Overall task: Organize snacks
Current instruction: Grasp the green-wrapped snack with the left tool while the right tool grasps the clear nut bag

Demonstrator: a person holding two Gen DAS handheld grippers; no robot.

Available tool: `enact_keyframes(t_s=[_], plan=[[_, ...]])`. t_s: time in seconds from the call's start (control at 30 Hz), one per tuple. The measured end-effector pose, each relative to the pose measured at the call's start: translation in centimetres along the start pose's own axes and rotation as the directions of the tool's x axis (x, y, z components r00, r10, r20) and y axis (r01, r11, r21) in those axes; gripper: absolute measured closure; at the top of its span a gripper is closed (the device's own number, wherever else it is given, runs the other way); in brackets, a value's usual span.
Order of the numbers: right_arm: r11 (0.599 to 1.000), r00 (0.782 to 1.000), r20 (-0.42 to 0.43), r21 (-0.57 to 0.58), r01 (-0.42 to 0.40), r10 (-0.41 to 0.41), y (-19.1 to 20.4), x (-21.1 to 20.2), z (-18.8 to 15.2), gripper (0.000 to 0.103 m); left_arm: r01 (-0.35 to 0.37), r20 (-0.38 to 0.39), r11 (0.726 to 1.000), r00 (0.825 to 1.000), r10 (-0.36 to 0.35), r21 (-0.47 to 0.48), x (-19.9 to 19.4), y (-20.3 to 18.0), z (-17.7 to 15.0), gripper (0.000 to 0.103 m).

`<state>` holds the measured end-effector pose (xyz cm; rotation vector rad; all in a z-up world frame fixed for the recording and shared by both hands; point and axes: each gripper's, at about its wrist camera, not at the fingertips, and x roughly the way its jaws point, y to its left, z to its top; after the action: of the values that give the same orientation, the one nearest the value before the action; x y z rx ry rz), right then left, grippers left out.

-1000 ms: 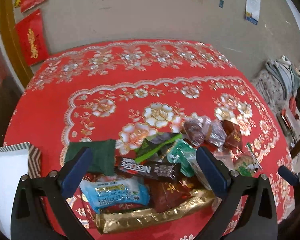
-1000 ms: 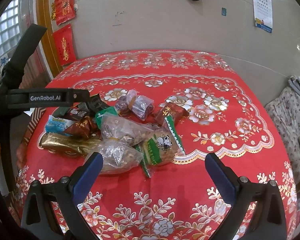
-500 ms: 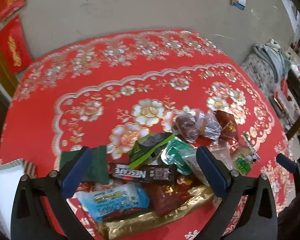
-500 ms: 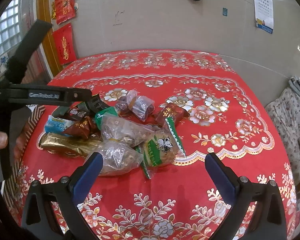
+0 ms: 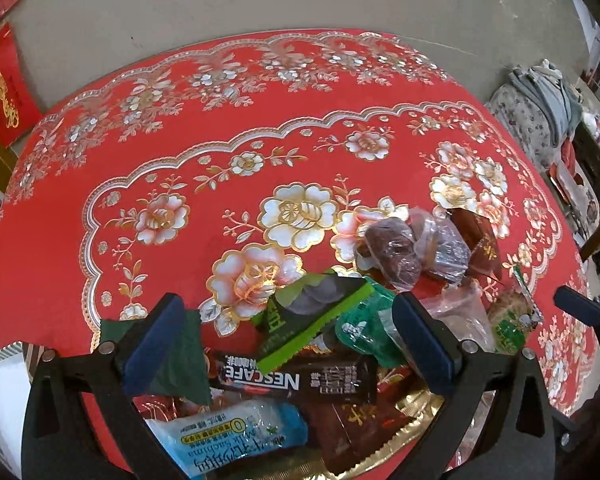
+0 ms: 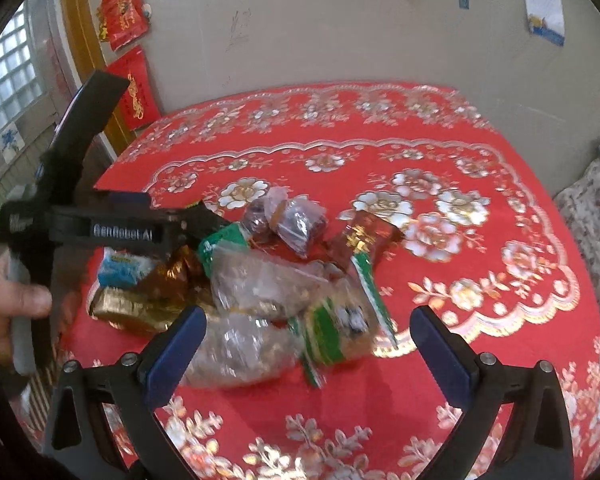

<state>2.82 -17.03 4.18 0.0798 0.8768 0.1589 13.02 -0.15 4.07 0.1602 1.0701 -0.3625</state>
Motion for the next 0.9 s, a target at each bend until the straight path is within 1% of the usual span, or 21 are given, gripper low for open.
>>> enact_keyframes(t_s=[0.07,0.17,0.2,0.3,0.4,0.5,0.6,0.63,0.7,0.73,0.77,0.83,0.87,0.9], plan=[[0.999,0.999,-0.030,0.004,-0.036,0.036,0.3,1.0,1.0,0.001,-0.007,-0.010,1.000,1.000,0.007,-0.005,0.3,0.1,0.1,0.000],[0.997,0.994,-0.070,-0.003,-0.080,0.079,0.9,2.2,1.8,0.005,-0.006,-0.025,1.000,1.000,0.006,0.000,0.6,0.1,0.2,0.000],[0.997,0.993,-0.080,-0.010,-0.082,0.081,1.2,2.5,1.9,0.005,-0.002,-0.025,1.000,1.000,0.002,0.001,0.7,0.1,0.2,0.000],[0.998,0.995,-0.099,-0.056,-0.035,0.030,1.9,3.3,2.1,0.004,0.023,-0.040,1.000,0.999,-0.023,-0.010,0.9,0.2,0.2,0.000],[0.998,0.993,-0.116,-0.058,-0.028,0.021,2.0,3.8,2.2,0.004,0.031,-0.056,0.999,0.998,-0.032,-0.017,1.3,0.3,0.2,0.000],[0.997,0.991,-0.131,-0.075,-0.019,0.009,2.4,4.2,2.3,0.004,0.032,-0.056,0.999,0.998,-0.033,-0.005,1.3,0.0,0.2,0.000],[0.990,0.989,-0.139,-0.139,0.024,-0.043,3.4,4.3,2.0,0.005,0.036,-0.059,0.999,0.998,-0.035,0.021,1.2,-0.6,0.2,0.000],[0.988,0.989,-0.137,-0.153,0.027,-0.048,3.6,4.4,2.0,0.007,0.039,-0.062,0.999,0.997,-0.037,0.030,1.2,-0.8,0.2,0.000],[0.983,0.989,-0.134,-0.181,0.041,-0.066,4.0,4.6,2.1,0.016,0.047,-0.069,0.998,0.997,-0.044,0.040,1.3,-1.2,0.3,0.006],[0.982,0.988,-0.141,-0.185,0.039,-0.066,4.0,4.9,2.1,0.027,0.054,-0.075,0.998,0.996,-0.050,0.043,1.4,-1.3,0.3,0.014],[0.982,0.987,-0.147,-0.185,0.039,-0.066,3.9,5.2,2.1,0.031,0.068,-0.086,0.997,0.994,-0.064,0.045,1.5,-1.5,0.3,0.025],[0.981,0.988,-0.148,-0.190,0.023,-0.051,3.4,5.6,1.8,0.032,0.079,-0.099,0.995,0.992,-0.073,0.059,1.7,-1.7,0.3,0.040],[0.983,0.989,-0.145,-0.185,0.013,-0.040,3.1,5.5,1.7,0.035,0.077,-0.100,0.995,0.993,-0.070,0.069,1.7,-1.8,0.2,0.045],[0.985,0.990,-0.141,-0.172,0.001,-0.026,2.8,5.3,1.7,0.037,0.076,-0.097,0.994,0.993,-0.069,0.075,1.7,-1.9,0.2,0.047]])
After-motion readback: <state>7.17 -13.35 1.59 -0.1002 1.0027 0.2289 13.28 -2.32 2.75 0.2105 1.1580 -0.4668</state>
